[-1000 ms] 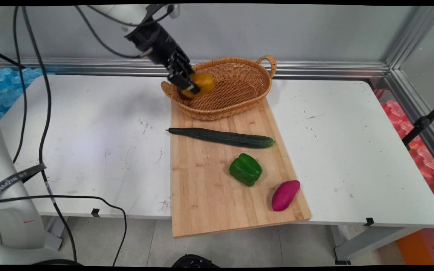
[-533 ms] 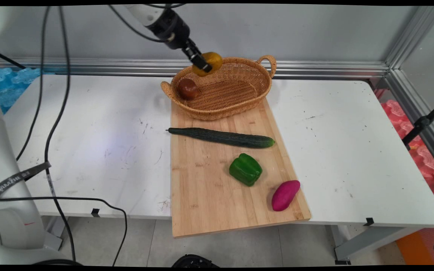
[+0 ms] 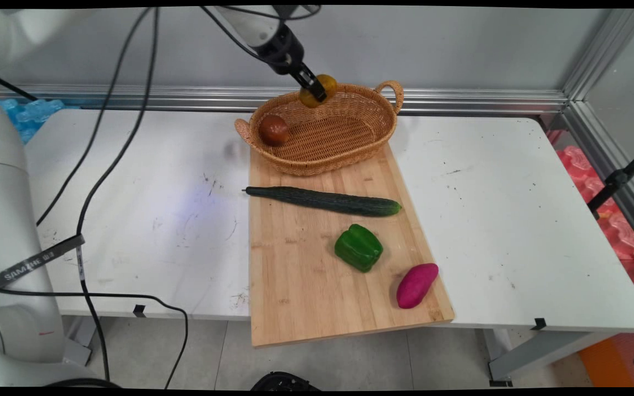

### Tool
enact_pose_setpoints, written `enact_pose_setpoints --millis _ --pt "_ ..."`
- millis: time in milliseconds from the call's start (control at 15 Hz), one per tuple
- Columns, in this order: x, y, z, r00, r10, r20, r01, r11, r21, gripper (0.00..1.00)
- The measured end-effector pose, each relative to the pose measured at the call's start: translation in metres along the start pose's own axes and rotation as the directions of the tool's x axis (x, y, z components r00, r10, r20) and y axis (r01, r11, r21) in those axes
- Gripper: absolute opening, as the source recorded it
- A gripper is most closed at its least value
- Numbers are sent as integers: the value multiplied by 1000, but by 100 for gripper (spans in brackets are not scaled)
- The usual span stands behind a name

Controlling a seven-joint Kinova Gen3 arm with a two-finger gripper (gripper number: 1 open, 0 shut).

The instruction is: Place the picked object in the vegetable basket

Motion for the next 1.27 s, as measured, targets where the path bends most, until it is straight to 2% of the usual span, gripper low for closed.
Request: enact_pose_setpoints --millis 533,933,1000,1267 --pt "24 8 80 998 -14 61 12 999 35 0" --pt "34 13 119 996 -16 87 13 999 34 0" --pt "35 13 122 996 -15 87 13 999 33 100" --pt "42 15 130 998 -1 70 0 1000 25 100"
